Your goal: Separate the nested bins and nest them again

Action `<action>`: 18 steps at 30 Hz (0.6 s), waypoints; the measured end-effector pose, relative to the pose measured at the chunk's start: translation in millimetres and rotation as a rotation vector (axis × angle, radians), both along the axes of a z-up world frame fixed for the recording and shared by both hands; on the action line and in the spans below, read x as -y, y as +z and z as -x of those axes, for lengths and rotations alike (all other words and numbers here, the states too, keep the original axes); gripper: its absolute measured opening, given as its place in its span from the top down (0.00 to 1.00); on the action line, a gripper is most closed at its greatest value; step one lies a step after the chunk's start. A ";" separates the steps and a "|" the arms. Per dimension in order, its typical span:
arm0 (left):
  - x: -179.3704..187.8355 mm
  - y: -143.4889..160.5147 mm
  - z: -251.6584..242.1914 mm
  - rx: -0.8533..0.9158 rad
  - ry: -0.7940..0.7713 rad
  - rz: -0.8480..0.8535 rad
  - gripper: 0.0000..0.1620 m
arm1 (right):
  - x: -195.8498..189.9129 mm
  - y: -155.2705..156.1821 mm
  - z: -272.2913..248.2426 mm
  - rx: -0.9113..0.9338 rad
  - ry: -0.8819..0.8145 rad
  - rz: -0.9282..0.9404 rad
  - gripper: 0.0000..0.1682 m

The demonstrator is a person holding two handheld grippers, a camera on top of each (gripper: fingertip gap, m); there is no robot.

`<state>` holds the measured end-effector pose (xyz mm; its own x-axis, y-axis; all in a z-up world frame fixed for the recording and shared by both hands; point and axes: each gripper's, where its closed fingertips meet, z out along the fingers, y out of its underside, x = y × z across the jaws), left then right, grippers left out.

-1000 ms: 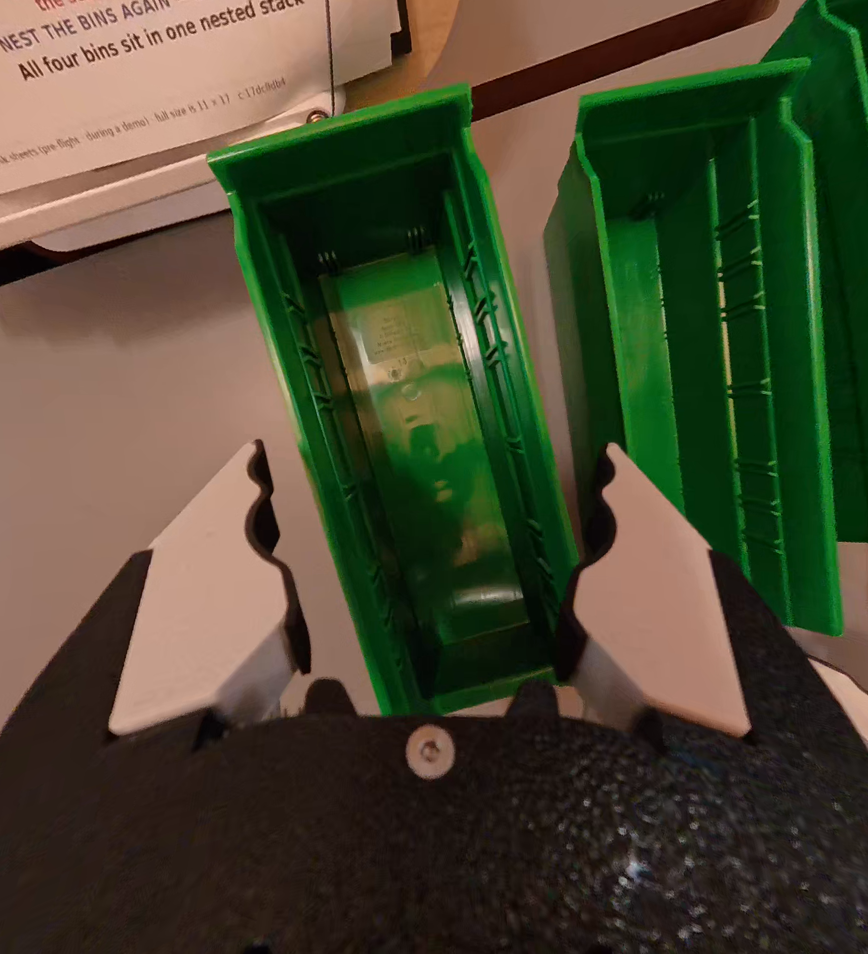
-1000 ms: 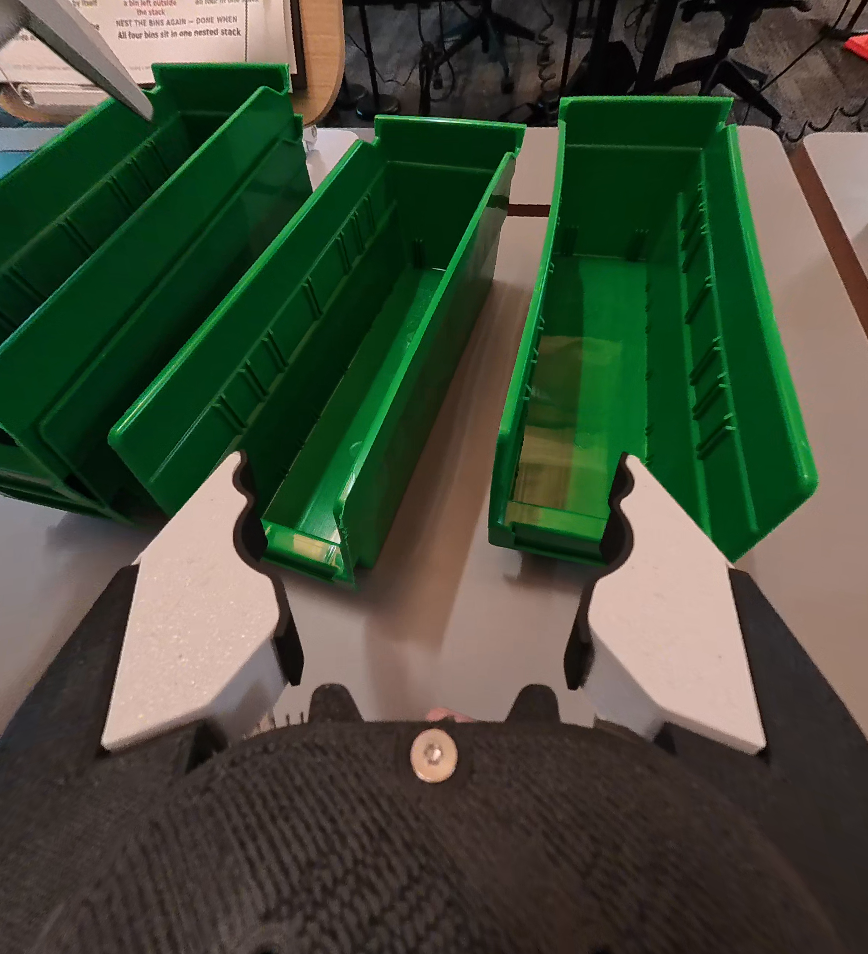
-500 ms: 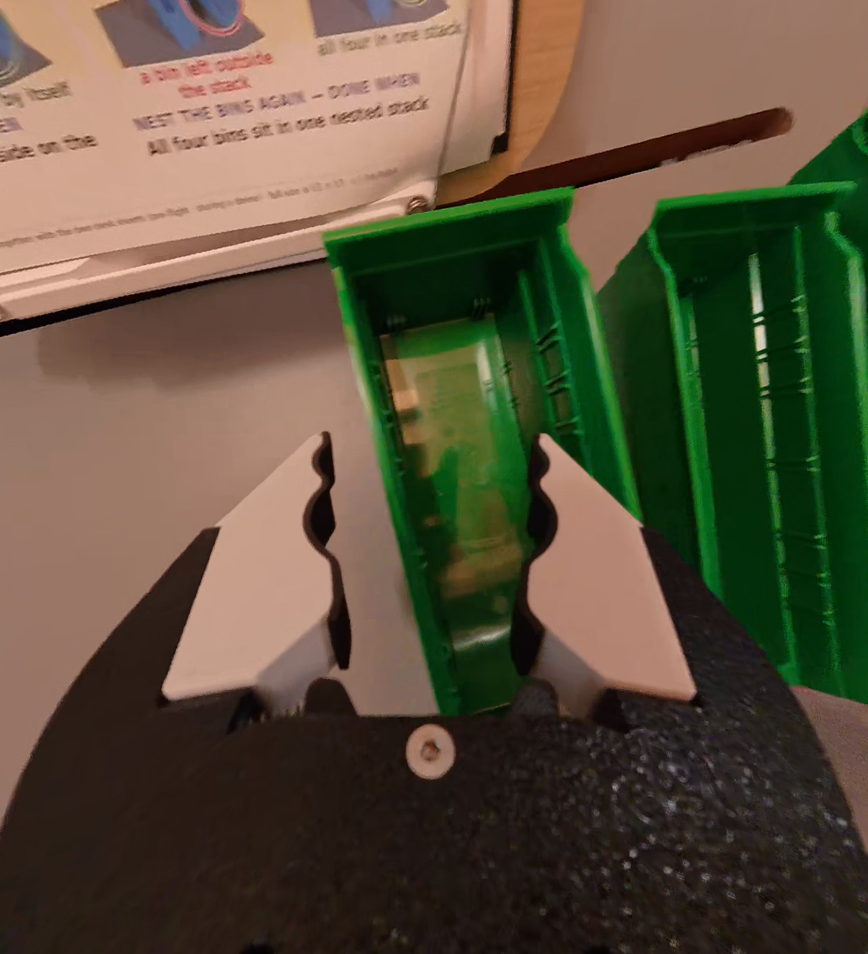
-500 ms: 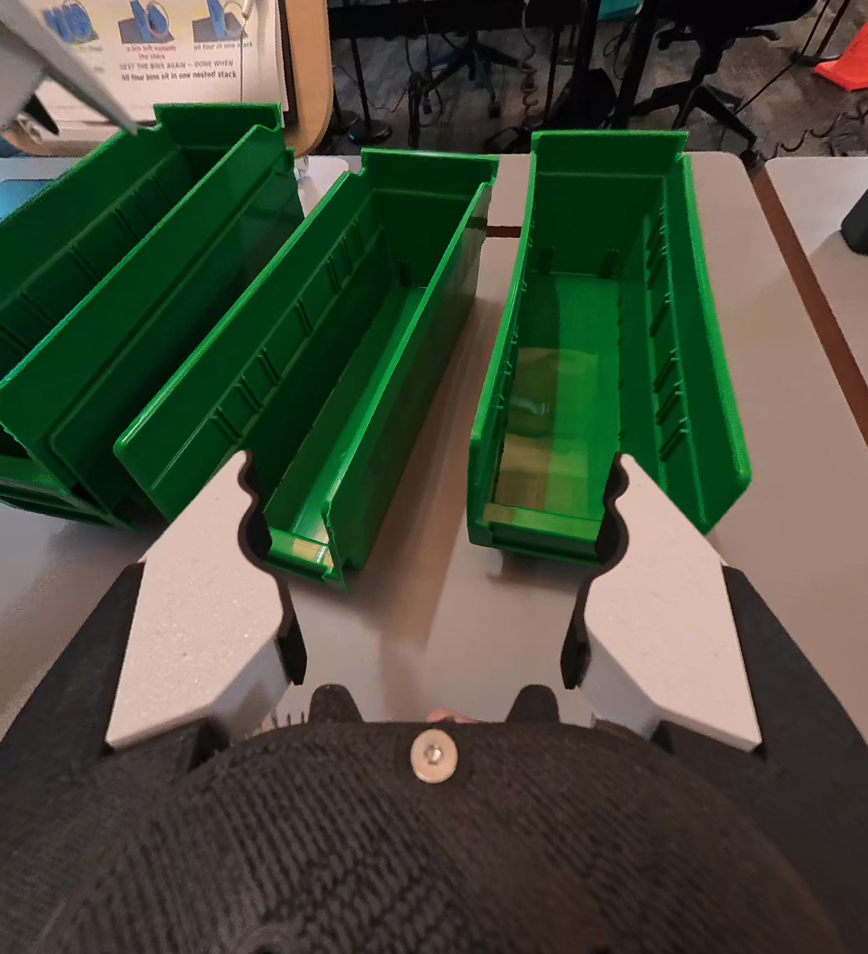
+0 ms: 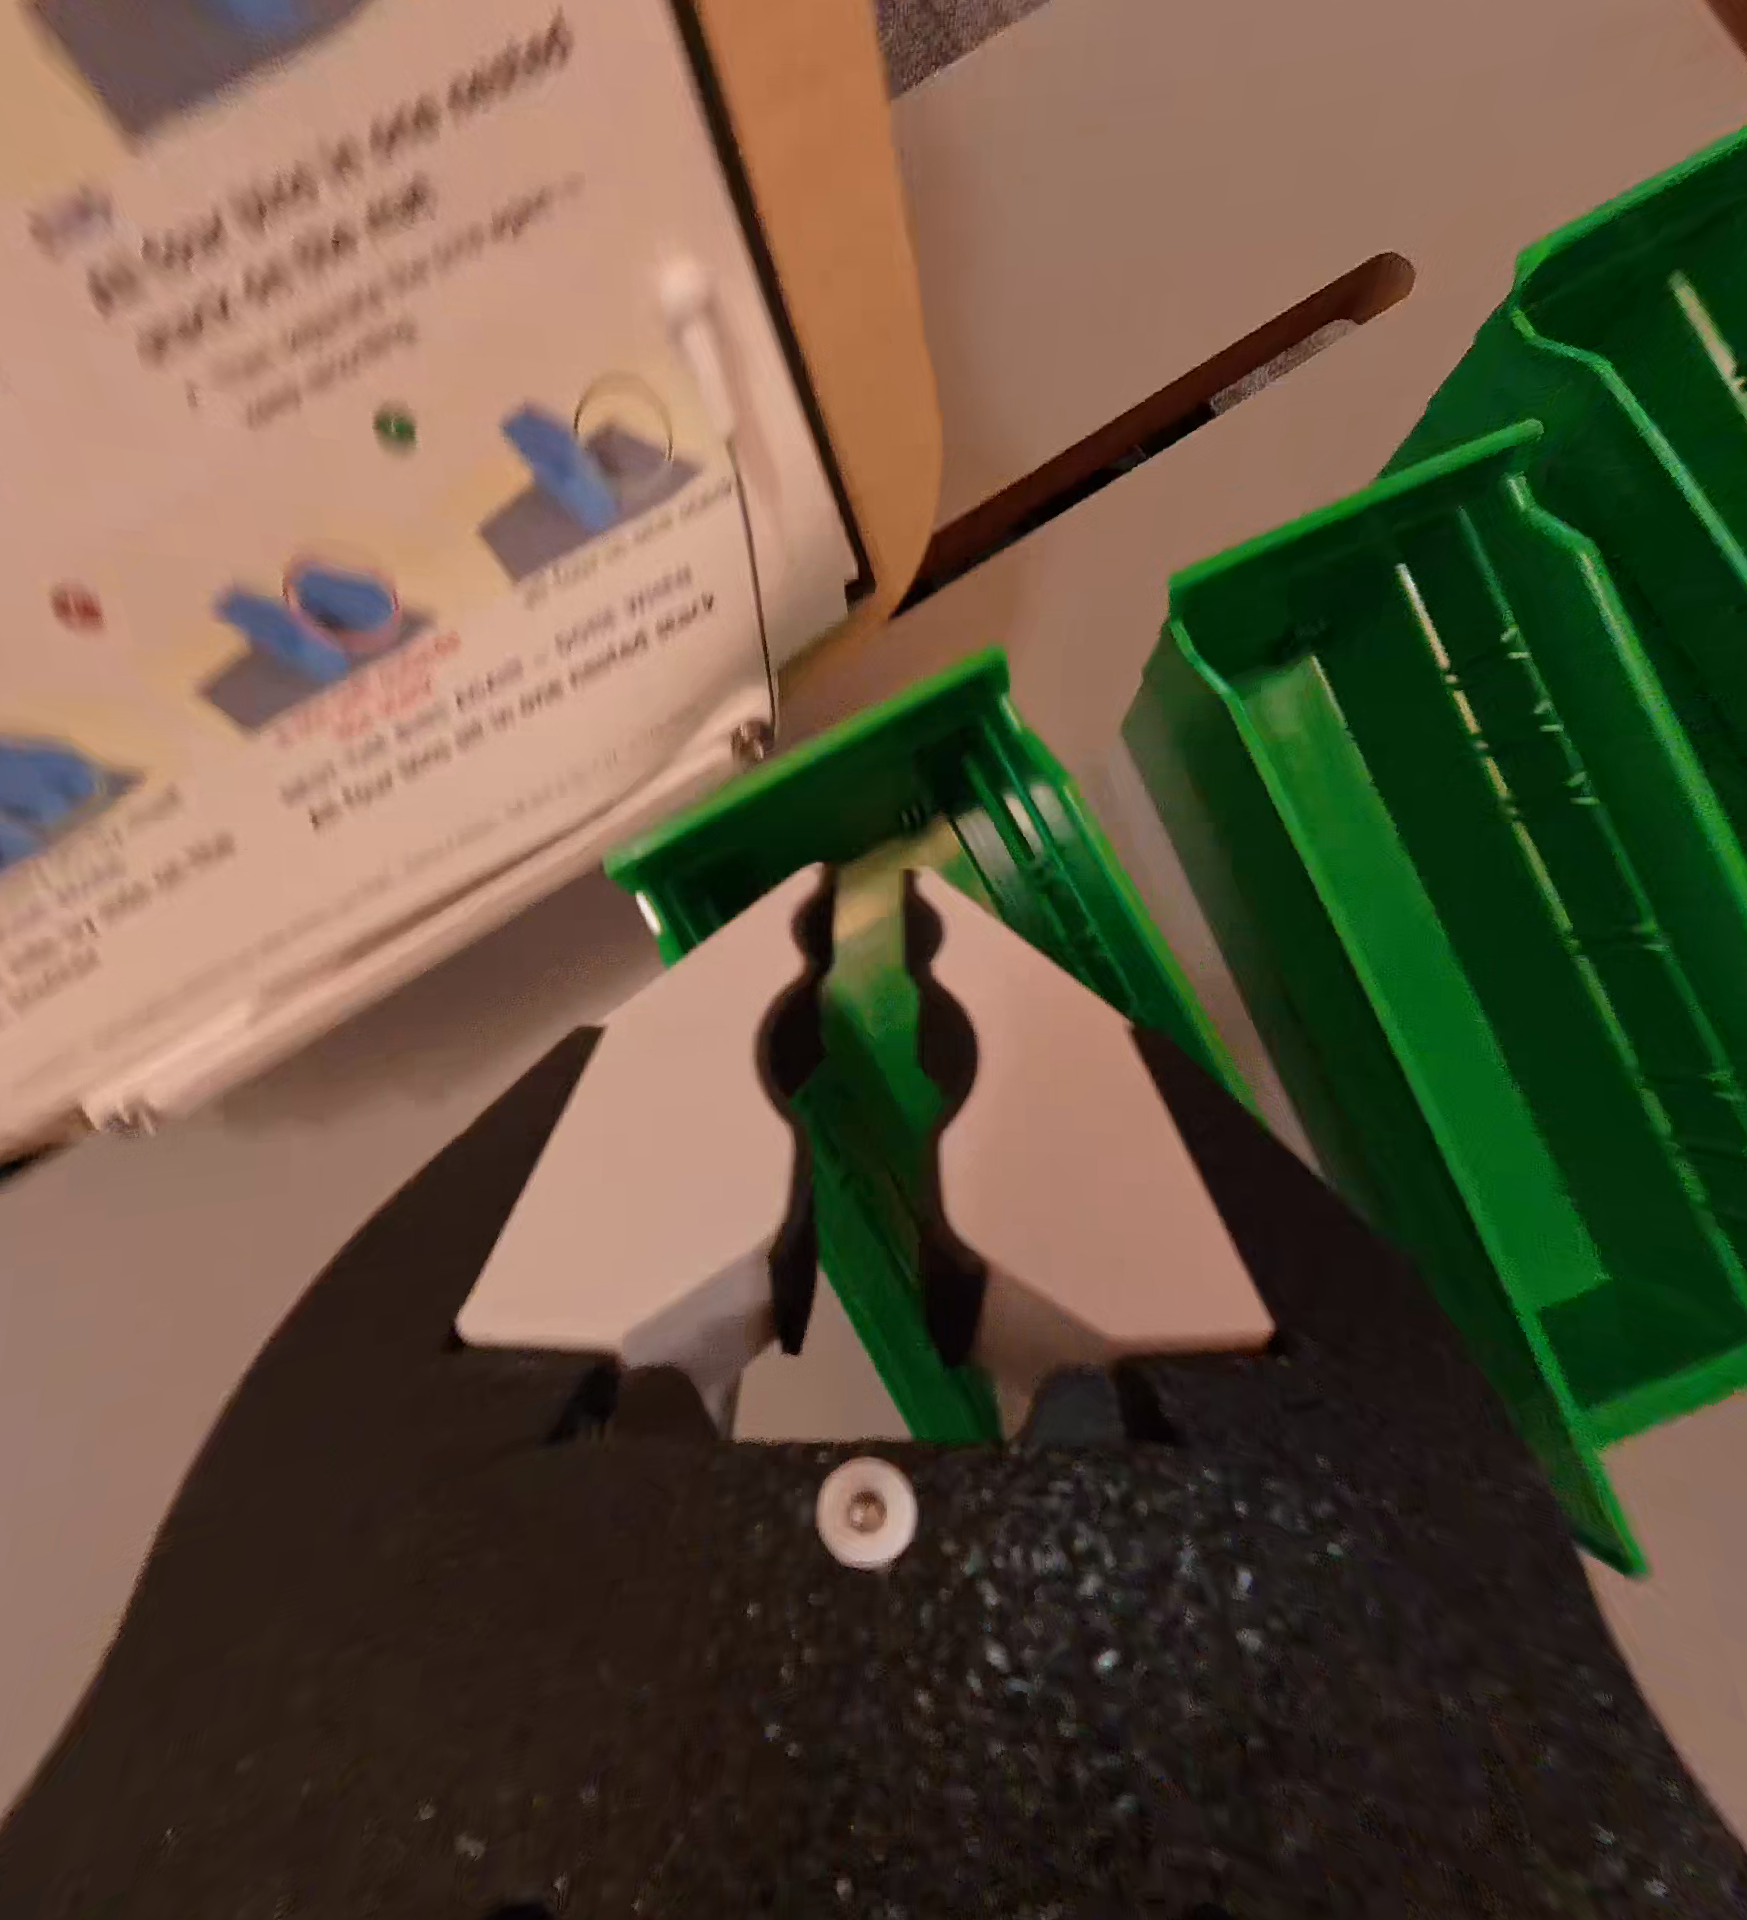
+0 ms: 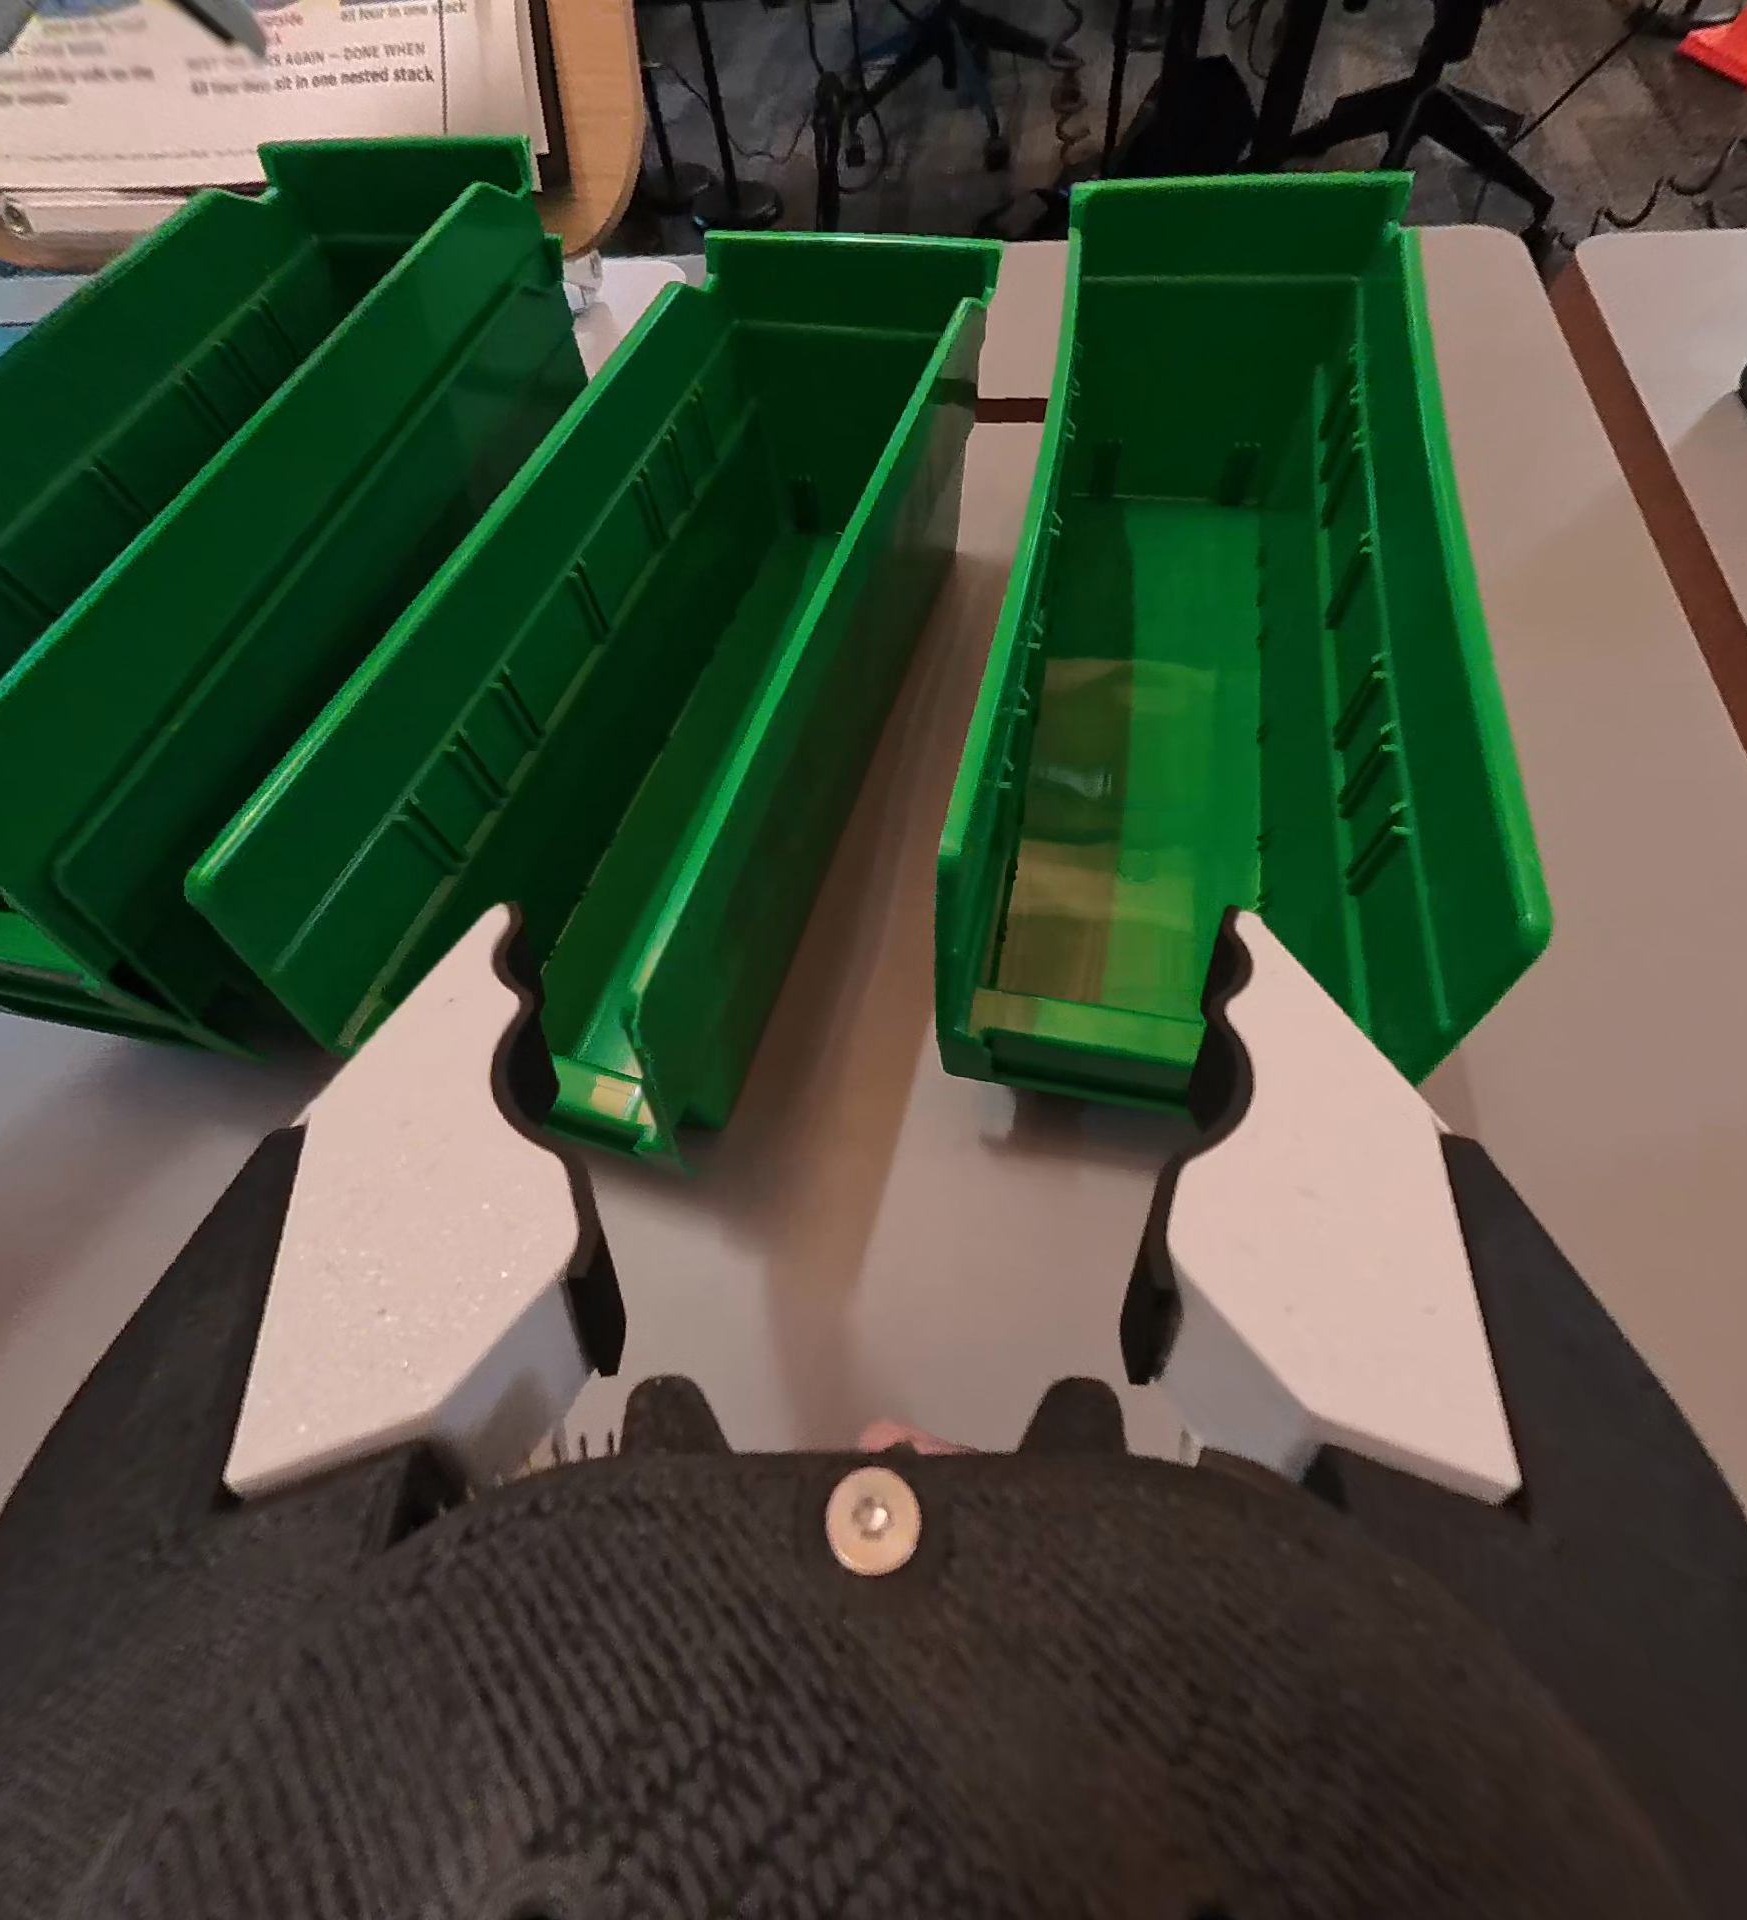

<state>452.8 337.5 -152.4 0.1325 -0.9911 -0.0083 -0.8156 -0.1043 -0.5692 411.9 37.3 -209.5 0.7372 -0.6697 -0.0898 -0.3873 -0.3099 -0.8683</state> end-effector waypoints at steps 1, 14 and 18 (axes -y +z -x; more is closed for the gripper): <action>-3.1 0.5 -9.1 -0.005 -0.029 -0.038 0.91 | 0.3 -0.8 -0.7 -0.007 0.000 -0.006 0.26; 0.7 -59.1 -36.3 -0.313 -0.369 -0.210 1.00 | 7.4 -13.8 -8.8 -0.092 0.011 -0.070 0.27; -2.3 -89.9 -25.7 -0.409 -0.390 -0.207 1.00 | 4.1 -16.9 -7.7 -0.126 0.023 -0.098 0.27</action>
